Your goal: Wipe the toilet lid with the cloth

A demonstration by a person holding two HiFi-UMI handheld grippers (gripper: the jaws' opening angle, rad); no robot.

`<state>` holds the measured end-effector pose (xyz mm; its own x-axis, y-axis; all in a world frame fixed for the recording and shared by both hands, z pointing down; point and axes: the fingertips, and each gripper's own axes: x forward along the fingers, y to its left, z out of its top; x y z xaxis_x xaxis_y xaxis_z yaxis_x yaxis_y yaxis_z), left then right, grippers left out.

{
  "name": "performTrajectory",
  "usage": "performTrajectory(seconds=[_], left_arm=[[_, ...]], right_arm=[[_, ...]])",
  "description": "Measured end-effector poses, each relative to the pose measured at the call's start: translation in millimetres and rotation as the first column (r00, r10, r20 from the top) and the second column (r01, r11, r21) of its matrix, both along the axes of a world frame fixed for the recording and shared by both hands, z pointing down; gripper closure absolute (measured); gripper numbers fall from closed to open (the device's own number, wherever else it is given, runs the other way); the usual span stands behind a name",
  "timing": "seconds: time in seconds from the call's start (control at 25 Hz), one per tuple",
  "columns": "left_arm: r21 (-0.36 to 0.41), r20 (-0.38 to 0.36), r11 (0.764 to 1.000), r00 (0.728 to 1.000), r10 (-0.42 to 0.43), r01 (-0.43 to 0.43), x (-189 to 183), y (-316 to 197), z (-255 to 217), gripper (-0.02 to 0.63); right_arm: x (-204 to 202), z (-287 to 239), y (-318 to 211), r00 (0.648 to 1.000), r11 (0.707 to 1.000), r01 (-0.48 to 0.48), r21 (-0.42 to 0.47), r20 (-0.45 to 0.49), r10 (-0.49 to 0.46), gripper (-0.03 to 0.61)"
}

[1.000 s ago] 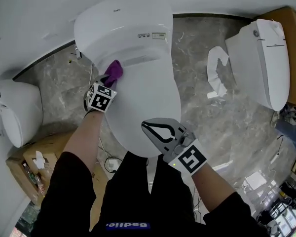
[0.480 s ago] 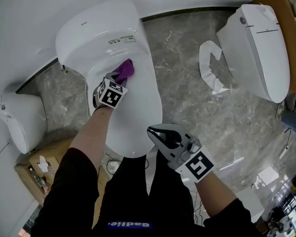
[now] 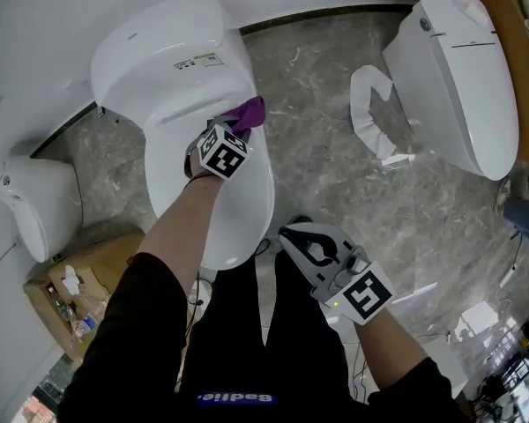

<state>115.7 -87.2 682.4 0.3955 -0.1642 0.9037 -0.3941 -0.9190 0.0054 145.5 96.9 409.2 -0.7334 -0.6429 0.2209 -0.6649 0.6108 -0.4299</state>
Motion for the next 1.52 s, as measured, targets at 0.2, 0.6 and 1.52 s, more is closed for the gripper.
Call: performTrajectory(seconds=[0.2,0.6,1.52], left_arm=[[-0.004,0.012,0.998,0.998,-0.060,0.060,-60,8,-6,0.534],[-0.016,0.019,0.977,0.977,-0.211,0.212,-226,15,-7,0.532],[0.049,0.099,0.961,0.956,-0.277,0.273,-134,69,-10,0.535]], right_arm=[[-35,-9,1,0.997,0.996,0.077,0.033,-0.016,-0.077,0.549],[-137,-23,2,0.996,0.996,0.082,0.024,-0.023,-0.081,0.549],[-22,-24,110,0.999,1.000,0.022,-0.008,-0.031,-0.022,0.549]])
